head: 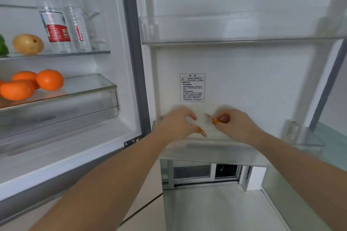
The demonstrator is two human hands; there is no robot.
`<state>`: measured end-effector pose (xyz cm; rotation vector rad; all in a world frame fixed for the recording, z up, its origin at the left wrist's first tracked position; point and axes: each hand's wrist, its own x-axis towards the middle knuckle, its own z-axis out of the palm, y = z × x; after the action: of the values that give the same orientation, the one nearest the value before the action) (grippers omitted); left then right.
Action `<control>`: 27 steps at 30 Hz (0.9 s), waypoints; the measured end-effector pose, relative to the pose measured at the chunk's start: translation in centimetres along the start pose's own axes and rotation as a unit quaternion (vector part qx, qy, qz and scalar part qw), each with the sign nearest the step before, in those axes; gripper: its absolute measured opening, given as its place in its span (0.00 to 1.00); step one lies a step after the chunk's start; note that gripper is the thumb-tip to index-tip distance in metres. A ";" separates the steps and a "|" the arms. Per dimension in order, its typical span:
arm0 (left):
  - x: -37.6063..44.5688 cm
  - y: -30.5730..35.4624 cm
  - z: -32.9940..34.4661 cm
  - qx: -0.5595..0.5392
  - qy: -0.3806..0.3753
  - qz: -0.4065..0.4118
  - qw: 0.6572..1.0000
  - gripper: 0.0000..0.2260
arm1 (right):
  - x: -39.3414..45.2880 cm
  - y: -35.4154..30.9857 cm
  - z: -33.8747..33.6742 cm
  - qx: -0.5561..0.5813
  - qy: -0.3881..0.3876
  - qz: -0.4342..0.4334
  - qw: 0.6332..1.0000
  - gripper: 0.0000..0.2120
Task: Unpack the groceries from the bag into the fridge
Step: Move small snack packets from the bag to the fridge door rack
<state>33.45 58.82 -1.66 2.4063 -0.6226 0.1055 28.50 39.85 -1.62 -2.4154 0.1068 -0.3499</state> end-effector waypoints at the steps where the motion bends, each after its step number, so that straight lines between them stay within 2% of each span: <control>1: 0.1 -0.2 0.1 0.007 -0.002 0.018 1.000 0.12 | -0.1 0.0 0.2 -0.009 -0.009 0.006 1.000 0.04; 4: 0.1 -0.2 0.4 0.022 0.009 0.055 0.998 0.05 | -0.7 -0.2 1.1 0.019 -0.071 0.034 0.997 0.06; 6: 0.3 0.1 1.1 -0.005 -0.006 0.048 0.999 0.06 | -0.7 -0.8 1.3 0.014 -0.110 0.047 0.993 0.07; 8: 0.5 0.4 1.2 -0.032 -0.018 0.041 0.998 0.07 | -0.2 -1.4 1.1 -0.017 -0.109 0.033 0.993 0.08; 12: 0.6 -0.2 0.8 -0.097 -0.019 -0.015 0.995 0.07 | 0.1 -1.2 0.9 -0.005 -0.085 0.028 0.996 0.05; 17: 1.1 -0.9 2.0 -0.068 -0.077 -0.036 0.994 0.12 | 0.1 -0.4 1.5 -0.045 -0.105 0.044 0.992 0.06; 20: 1.9 -1.1 2.1 -0.059 -0.090 -0.034 0.994 0.12 | 0.7 -0.1 1.5 -0.048 -0.106 0.062 0.991 0.06; 23: 2.1 -1.1 2.3 -0.029 -0.105 -0.015 0.994 0.09 | 0.7 0.0 1.3 -0.061 -0.144 0.085 0.984 0.08; 27: 2.1 -1.1 2.5 -0.002 -0.138 -0.014 0.990 0.11 | 0.7 0.2 1.5 -0.048 -0.197 0.109 0.973 0.09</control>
<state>35.62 57.25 -3.81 2.4442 -0.7114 -0.2440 29.63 40.53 -2.67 -2.4881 0.2109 0.2402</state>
